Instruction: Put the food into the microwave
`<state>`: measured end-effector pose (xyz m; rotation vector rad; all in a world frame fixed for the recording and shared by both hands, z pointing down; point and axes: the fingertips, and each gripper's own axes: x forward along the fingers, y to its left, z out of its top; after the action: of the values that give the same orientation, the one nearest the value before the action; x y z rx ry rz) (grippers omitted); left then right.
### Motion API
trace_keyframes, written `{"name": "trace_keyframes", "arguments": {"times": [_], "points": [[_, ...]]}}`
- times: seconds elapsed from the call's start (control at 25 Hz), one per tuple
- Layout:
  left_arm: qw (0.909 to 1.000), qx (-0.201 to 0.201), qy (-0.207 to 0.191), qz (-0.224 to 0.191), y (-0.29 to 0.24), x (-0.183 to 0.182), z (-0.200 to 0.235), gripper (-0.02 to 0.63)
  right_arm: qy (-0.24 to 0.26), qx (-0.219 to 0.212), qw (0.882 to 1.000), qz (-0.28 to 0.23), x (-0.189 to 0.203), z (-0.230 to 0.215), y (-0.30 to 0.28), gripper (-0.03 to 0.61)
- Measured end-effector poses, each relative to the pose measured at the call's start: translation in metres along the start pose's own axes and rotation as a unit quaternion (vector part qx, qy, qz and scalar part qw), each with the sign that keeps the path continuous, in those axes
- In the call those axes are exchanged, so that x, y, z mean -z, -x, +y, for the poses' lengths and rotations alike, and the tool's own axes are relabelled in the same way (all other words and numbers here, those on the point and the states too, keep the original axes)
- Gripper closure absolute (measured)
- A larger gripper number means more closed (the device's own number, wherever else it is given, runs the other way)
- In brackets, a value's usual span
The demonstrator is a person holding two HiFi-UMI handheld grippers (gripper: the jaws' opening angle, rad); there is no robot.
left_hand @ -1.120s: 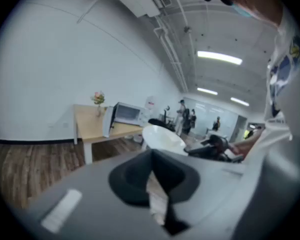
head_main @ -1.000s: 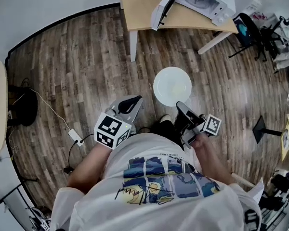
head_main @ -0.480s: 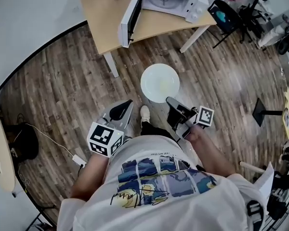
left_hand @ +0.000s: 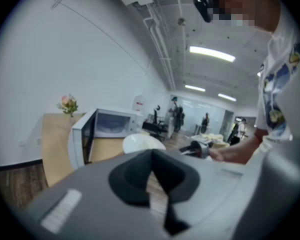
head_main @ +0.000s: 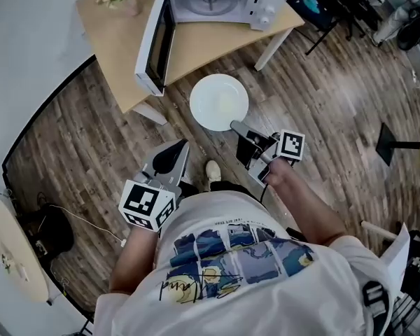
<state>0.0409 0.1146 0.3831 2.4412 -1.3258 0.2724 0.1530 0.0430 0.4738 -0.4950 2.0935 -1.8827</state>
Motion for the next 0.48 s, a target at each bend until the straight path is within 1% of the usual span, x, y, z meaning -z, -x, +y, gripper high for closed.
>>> {"name": "trace_keyframes", "arguments": {"times": [0.16, 0.48], "points": [[0.9998, 0.017, -0.004, 0.003, -0.023, -0.017, 0.017, 0.604, -0.015, 0.008, 1.000, -0.019, -0.032, -0.013, -0.022, 0.565], [0.9980, 0.062, -0.014, -0.005, -0.058, -0.055, 0.077, 0.604, -0.019, 0.019, 0.998, -0.060, -0.099, -0.022, -0.082, 0.565]]}}
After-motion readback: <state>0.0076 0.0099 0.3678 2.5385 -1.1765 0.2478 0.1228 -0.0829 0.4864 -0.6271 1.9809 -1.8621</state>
